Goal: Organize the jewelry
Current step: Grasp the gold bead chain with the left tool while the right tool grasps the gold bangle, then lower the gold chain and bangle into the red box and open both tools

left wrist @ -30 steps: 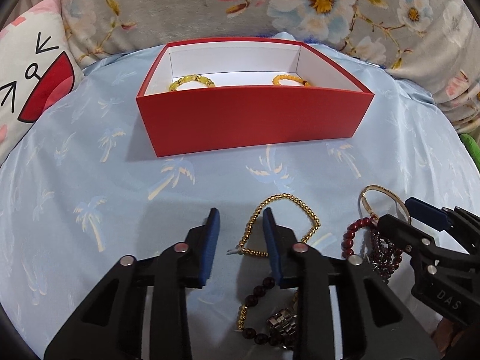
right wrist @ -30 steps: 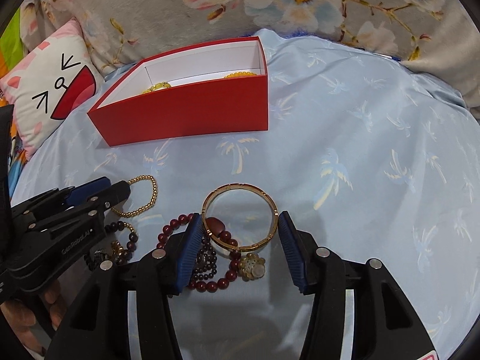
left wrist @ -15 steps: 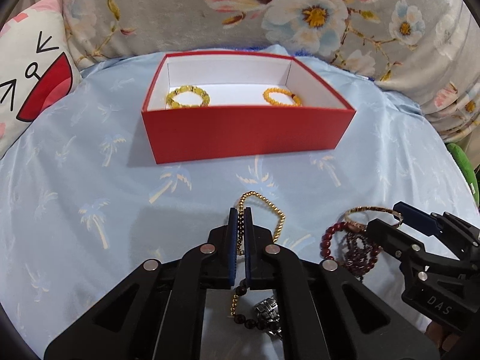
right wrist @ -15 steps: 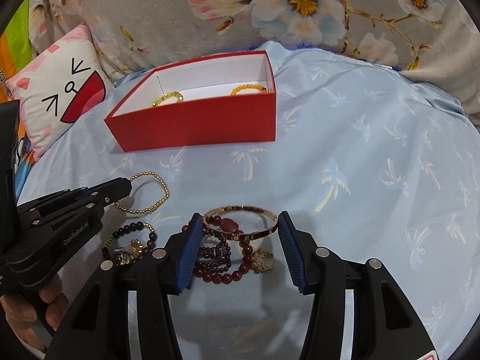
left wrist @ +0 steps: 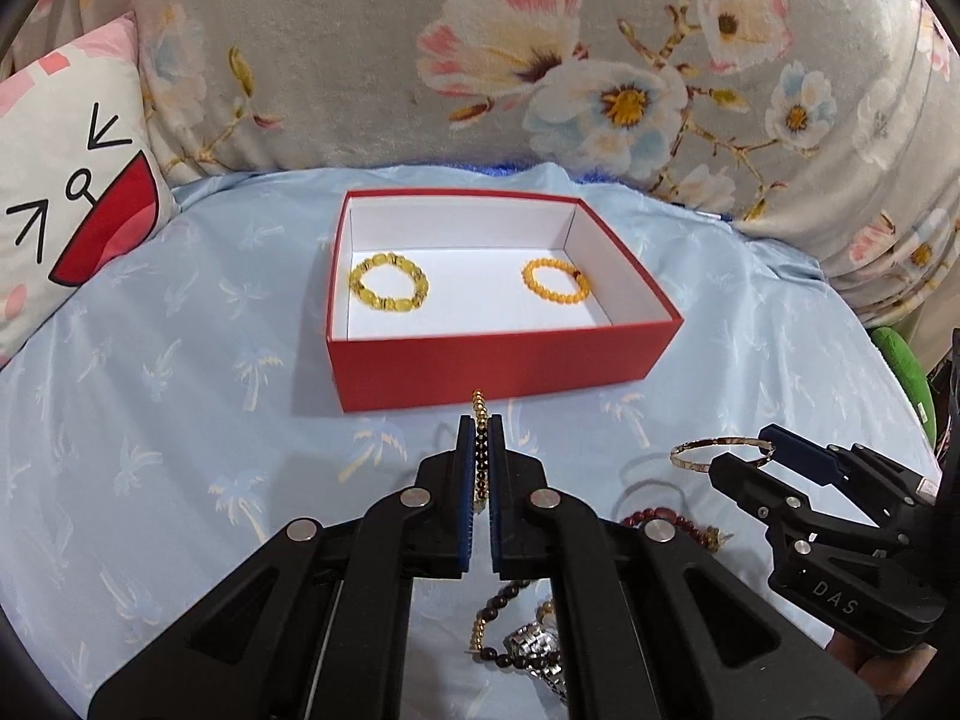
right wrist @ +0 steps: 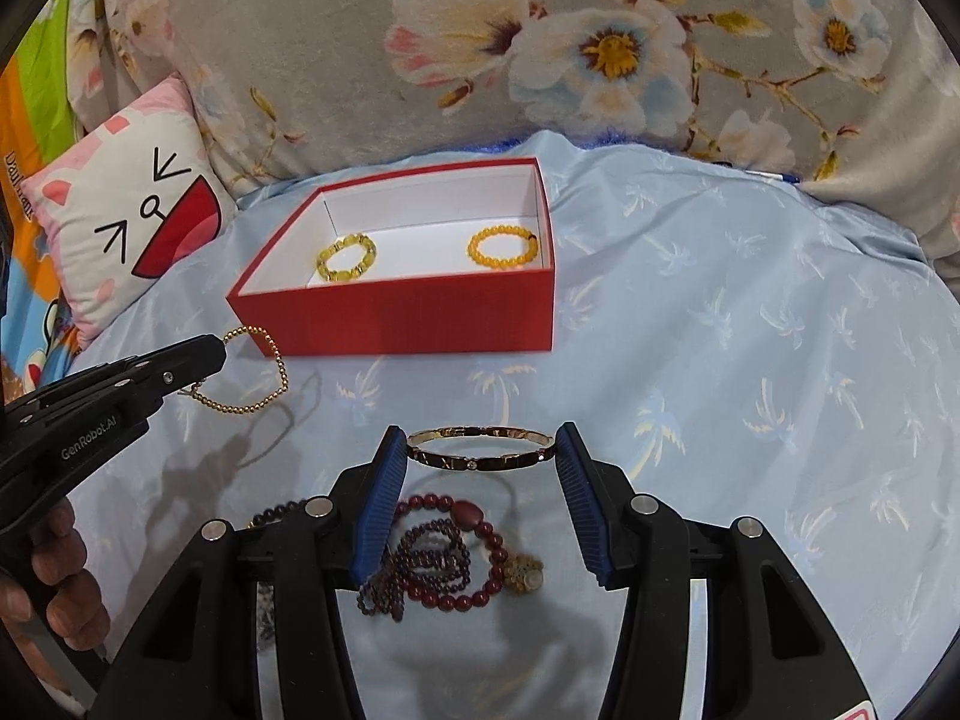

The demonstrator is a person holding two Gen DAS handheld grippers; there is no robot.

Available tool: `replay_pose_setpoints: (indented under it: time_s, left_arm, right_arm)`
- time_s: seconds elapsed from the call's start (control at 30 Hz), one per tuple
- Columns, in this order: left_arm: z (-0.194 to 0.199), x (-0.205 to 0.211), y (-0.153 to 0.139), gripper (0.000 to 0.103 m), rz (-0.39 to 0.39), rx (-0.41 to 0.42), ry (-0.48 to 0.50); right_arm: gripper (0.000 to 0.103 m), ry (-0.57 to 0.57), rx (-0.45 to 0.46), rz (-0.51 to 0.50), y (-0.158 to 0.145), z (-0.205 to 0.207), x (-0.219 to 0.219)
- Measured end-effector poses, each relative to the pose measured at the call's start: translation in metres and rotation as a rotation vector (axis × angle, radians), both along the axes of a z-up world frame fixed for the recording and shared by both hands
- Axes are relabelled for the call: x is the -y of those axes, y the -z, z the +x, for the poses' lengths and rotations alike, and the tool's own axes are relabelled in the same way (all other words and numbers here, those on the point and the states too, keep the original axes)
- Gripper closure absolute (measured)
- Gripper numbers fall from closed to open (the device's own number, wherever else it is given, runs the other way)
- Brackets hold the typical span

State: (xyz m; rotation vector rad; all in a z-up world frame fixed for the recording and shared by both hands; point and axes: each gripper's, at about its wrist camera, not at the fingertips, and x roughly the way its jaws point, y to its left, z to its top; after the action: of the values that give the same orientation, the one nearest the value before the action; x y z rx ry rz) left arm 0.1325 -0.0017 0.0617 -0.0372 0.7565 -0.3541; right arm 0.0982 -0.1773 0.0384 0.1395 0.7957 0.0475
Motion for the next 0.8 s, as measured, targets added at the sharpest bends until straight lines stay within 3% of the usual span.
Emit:
replay_pose_setpoints:
  time_s: [0.4,0.57,0.8]
  left_arm:
    - [0.067,-0.005,-0.053,0.1,-0.041,0.084,-0.042]
    - [0.1,-0.003,-0.045,0.1,-0.054,0.058,-0.049]
    - [0.127,-0.001,-0.013,0.1,-0.046,-0.01,-0.062]
  right_arm:
    - [0.054,-0.018,0.113,0.004,-0.049,0.068,-0.001]
    - [0.054,-0.029,0.096,0.02,-0.043,0.105,-0.002]
    - [0.054,-0.042,0.044,0.01,-0.016,0.14,-0.008]
